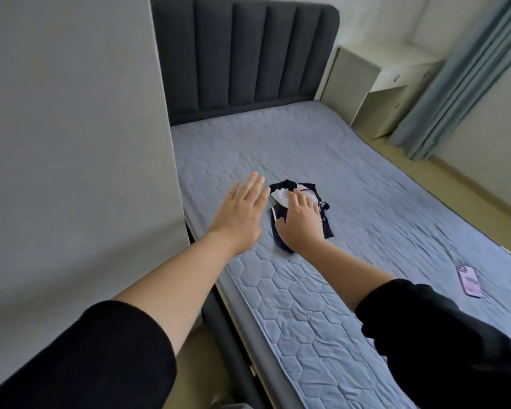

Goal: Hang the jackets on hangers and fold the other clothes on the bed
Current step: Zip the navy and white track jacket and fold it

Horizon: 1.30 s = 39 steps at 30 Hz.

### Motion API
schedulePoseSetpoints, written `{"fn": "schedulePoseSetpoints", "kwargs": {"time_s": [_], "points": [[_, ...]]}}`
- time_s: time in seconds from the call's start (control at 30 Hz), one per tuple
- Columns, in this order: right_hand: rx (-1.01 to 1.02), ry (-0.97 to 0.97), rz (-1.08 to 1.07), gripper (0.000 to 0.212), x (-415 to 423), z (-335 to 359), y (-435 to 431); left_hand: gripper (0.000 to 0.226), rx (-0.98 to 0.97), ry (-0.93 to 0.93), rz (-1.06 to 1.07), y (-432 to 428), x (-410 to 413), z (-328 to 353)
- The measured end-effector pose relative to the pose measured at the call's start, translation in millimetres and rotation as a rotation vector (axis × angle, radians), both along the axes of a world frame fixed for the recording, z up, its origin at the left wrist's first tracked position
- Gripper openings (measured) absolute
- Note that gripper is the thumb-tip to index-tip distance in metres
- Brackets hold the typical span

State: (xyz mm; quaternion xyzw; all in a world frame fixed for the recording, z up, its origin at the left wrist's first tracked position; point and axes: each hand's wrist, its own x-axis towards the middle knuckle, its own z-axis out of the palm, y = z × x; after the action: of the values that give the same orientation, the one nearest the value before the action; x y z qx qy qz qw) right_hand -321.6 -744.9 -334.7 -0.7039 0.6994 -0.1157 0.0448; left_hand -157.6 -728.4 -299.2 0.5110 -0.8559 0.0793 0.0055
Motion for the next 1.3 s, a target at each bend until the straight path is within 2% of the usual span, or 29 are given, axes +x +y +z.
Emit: {"fn": "schedulePoseSetpoints", "kwargs": {"time_s": [0.13, 0.3, 0.43, 0.5, 0.67, 0.8, 0.9, 1.03, 1.13, 1.2, 1.3], "points": [[0.102, 0.022, -0.006, 0.058, -27.2, -86.4, -32.6, 0.072, 0.079, -0.021, 0.074, -39.9, -21.4, -81.8], [0.254, 0.006, -0.106, 0.057, -62.1, -209.4, -58.9, 0.073, 0.223, 0.023, 0.182, -63.6, -42.9, -203.1], [0.367, 0.018, -0.174, 0.057, -91.9, -307.3, -72.2, 0.071, 0.258, 0.076, 0.243, -71.5, -61.6, -307.9], [0.386, 0.009, -0.214, 0.062, -110.7, -349.2, -79.2, 0.073, 0.299, 0.094, 0.279, -73.5, -75.8, -356.7], [0.407, -0.066, -0.227, 0.079, -156.9, -431.2, -83.8, 0.076, 0.542, 0.118, 0.383, -67.3, -115.3, -454.5], [0.334, -0.011, -0.159, 0.083, -182.8, -460.7, -91.8, 0.08, 0.672, 0.274, 0.501, -56.6, -147.3, -499.4], [0.271, 0.027, -0.097, 0.086, -187.5, -466.1, -113.5, 0.091, 0.822, 0.41, 0.532, -41.0, -162.8, -528.8], [0.301, 0.116, -0.1, 0.089, -195.0, -477.4, -138.4, 0.1, 0.822, 0.431, 0.506, -39.4, -159.8, -553.0], [0.389, 0.31, -0.088, 0.084, -203.9, -486.8, -153.0, 0.096, 0.807, 0.358, 0.489, -43.4, -162.6, -561.9], [0.375, 0.405, -0.046, 0.076, -207.3, -488.0, -166.7, 0.095, 0.791, 0.291, 0.473, -46.5, -165.1, -568.7], [0.324, 0.424, 0.005, 0.054, -213.4, -490.7, -186.1, 0.096, 0.775, 0.268, 0.47, -52.4, -164.6, -574.7]]}}
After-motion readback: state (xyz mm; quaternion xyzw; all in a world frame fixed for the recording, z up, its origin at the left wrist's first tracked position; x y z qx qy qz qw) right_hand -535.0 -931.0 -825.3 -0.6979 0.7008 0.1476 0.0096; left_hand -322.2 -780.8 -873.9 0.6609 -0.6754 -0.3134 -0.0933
